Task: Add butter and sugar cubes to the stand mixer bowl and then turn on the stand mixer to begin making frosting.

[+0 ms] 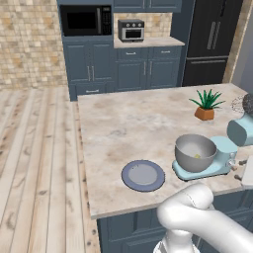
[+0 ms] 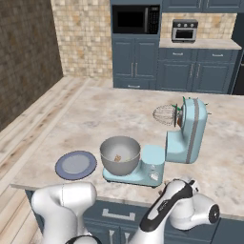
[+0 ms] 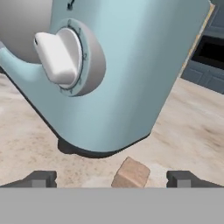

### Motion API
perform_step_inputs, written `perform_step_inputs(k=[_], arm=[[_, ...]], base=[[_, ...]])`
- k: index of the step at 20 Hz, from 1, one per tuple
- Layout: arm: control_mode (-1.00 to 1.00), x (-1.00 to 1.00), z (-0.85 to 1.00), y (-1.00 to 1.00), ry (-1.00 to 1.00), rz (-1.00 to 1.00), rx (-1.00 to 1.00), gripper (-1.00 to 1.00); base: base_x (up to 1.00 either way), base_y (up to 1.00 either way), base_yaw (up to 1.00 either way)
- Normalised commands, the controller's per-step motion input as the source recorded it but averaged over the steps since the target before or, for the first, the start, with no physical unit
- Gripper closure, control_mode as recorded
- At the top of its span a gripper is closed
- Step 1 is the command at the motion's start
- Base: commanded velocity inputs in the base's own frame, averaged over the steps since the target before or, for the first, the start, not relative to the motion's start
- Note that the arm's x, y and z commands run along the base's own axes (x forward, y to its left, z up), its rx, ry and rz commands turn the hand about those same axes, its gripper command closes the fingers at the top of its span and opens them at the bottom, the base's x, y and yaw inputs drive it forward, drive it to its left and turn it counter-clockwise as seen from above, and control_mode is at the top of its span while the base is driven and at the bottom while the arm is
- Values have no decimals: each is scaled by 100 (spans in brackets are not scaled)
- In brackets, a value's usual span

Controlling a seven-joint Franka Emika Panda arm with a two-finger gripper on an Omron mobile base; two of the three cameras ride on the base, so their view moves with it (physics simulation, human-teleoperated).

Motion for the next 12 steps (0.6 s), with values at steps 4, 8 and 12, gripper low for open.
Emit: perform_step_inputs(k=[4,8,12], arm=[[-100,23,-13,-11,0,0,0,-100],[-100,14,-37,-1,0,0,0,-100],[-100,8,-53,0,0,0,0,-100]], base=[[0,0,0],[0,0,0],[0,0,0]])
